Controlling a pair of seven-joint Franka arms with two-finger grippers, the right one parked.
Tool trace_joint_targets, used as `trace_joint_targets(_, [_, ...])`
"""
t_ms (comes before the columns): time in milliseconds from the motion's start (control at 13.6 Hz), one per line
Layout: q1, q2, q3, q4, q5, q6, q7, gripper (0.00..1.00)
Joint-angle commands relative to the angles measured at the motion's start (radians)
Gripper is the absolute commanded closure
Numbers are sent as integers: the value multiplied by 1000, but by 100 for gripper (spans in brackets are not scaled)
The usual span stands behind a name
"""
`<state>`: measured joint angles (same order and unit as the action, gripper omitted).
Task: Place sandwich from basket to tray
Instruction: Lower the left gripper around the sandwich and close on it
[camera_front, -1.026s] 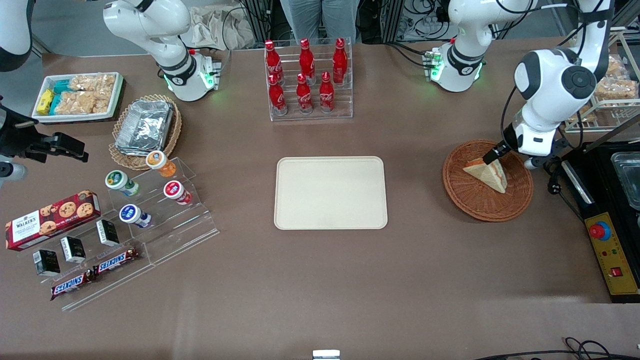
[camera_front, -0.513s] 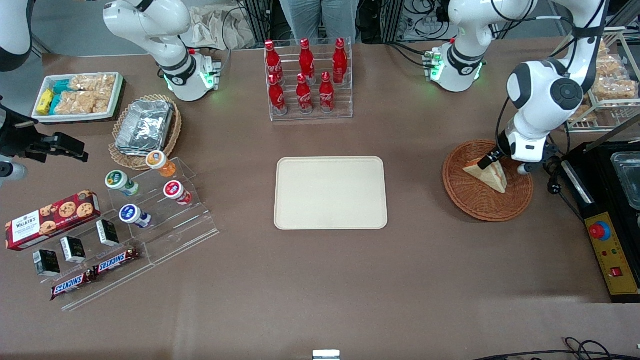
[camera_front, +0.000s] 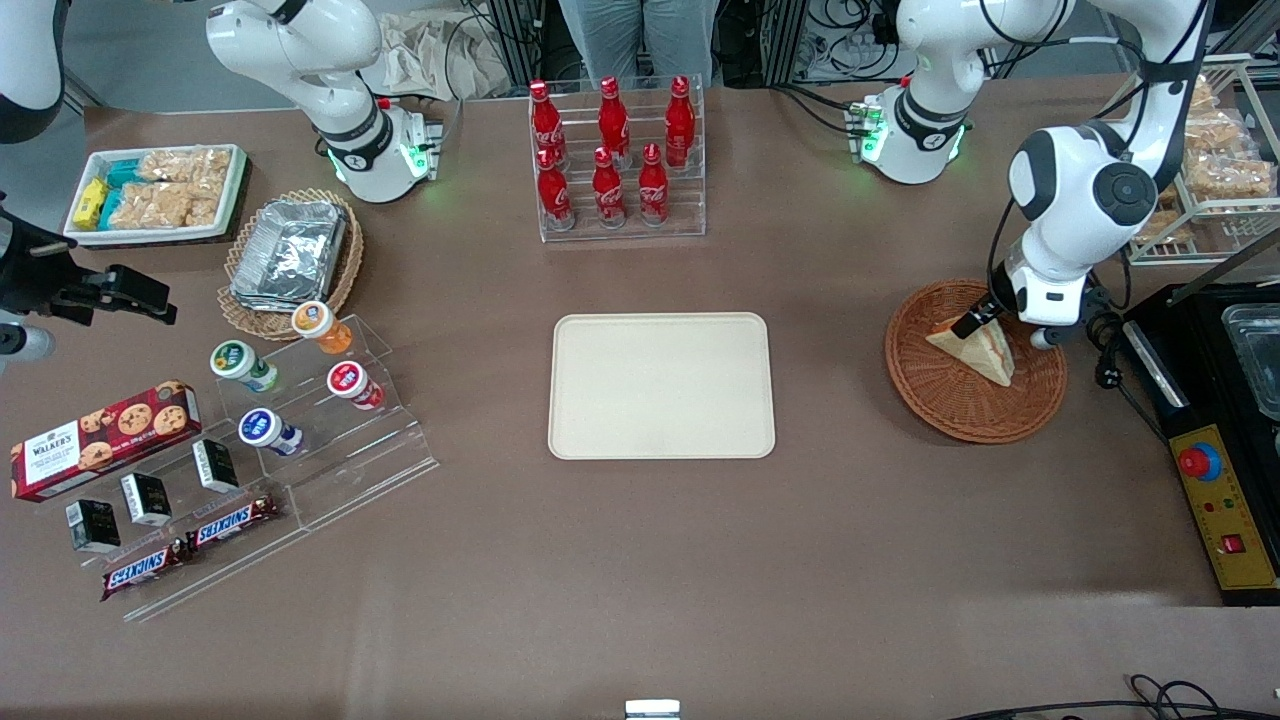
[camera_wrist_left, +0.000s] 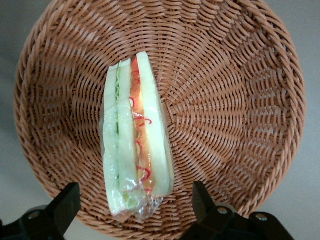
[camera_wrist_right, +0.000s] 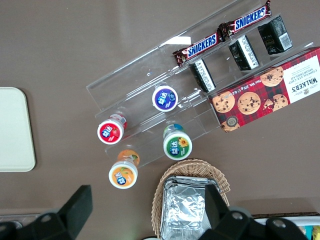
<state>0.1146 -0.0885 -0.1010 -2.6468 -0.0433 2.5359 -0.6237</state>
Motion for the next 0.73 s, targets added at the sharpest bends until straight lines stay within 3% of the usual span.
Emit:
trace_joint_targets(0, [0, 36, -8, -15, -3, 61, -40, 0])
trace_joint_targets(659, [2, 93, -6, -12, 0, 126, -40, 0])
